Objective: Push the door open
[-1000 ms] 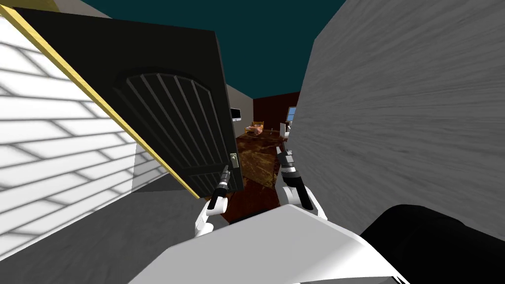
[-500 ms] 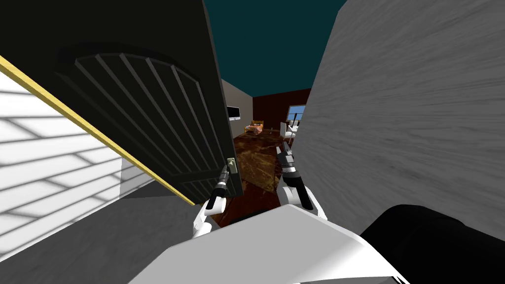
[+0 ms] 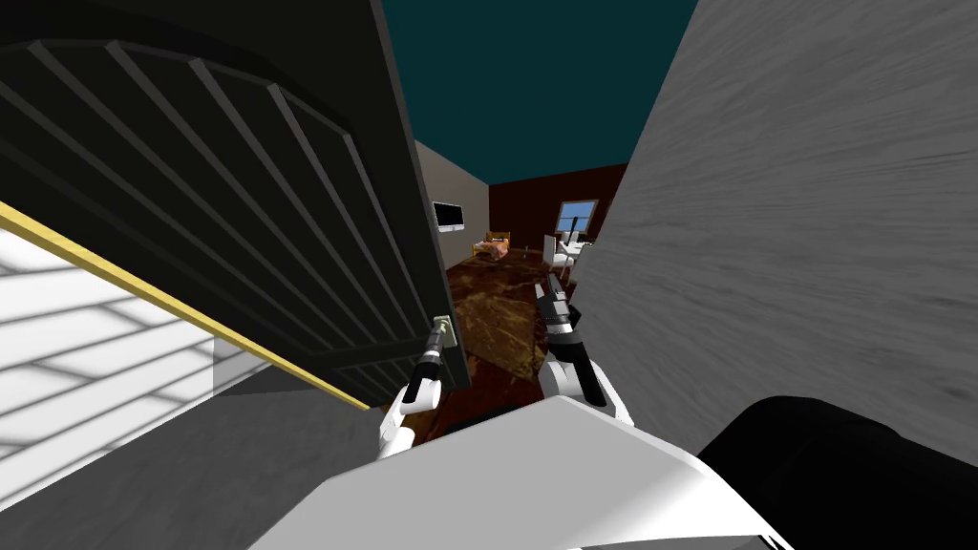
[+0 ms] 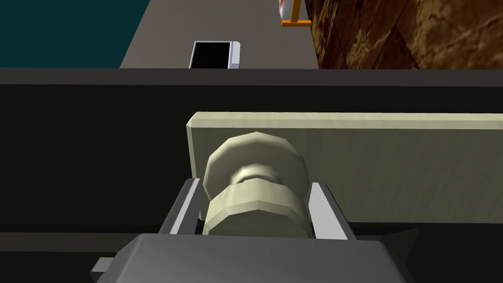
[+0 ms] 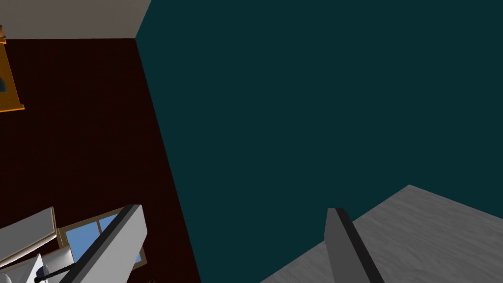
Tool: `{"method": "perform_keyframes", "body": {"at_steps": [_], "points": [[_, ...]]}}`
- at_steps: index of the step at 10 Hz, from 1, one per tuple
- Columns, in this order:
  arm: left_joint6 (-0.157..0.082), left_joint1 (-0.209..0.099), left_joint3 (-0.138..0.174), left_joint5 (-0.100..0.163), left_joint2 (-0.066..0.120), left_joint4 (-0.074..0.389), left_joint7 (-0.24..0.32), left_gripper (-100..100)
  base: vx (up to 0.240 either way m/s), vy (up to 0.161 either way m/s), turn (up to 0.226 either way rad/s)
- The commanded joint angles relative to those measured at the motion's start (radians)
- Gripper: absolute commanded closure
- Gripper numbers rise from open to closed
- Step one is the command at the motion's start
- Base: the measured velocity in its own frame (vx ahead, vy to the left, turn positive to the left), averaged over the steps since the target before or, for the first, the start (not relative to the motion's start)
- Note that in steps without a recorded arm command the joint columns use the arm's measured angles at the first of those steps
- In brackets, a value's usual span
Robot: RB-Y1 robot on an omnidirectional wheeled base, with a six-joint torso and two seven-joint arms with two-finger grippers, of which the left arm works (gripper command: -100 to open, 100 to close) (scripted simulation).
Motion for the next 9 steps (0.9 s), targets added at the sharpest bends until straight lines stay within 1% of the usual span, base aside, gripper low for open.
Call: {"method": "perform_keyframes", "body": {"at_steps": [1, 5, 6, 9], "points": [[0.002, 0.003, 0.000, 0.000, 0.001, 0.003, 0.000, 100, -0.035, 0.010, -0.005], [0.002, 0.003, 0.000, 0.000, 0.001, 0.003, 0.000, 100, -0.013, 0.003, -0.003], [0.006, 0.013, -0.020, 0.016, 0.015, -0.005, -0.014, 100, 0.108, -0.021, 0.157], [0.010, 0.028, -0.055, 0.048, 0.033, -0.024, -0.042, 100, 0.160, -0.042, 0.206]]}}
